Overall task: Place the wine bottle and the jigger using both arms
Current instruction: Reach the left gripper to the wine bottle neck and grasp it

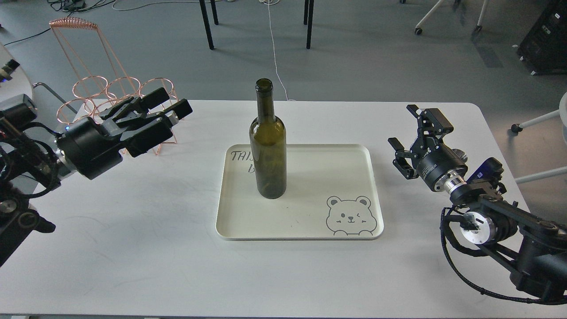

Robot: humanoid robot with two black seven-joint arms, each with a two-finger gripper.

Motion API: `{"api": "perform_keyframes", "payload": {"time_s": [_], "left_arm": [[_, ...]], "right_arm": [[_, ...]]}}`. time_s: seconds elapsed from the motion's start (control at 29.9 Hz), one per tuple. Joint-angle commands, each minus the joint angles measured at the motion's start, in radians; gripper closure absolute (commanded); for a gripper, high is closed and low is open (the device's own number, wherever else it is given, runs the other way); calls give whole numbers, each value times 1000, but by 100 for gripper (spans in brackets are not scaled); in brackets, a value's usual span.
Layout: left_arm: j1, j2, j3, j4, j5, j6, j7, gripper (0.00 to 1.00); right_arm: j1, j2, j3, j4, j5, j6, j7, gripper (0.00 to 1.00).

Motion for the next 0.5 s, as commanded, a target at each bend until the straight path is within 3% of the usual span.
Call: {"api": "perform_keyframes", "payload": {"time_s": [0.0, 0.13, 0.3, 0.47], "left_arm": [[-117, 4, 104, 8, 112, 3, 1, 2], [-207, -10, 190, 20, 193, 0, 1, 2], [-322, -91, 271, 121, 228, 0, 1, 2], [-363, -145, 311, 163, 219, 3, 1, 2]], "right_arm": [[-7, 0, -1, -1, -2, -7, 0, 3], [-10, -1, 1, -1, -5, -9, 0, 3], [-11, -10, 2, 1, -5, -10, 0, 3], [-17, -12, 13, 1, -5, -24, 0, 3]]}}
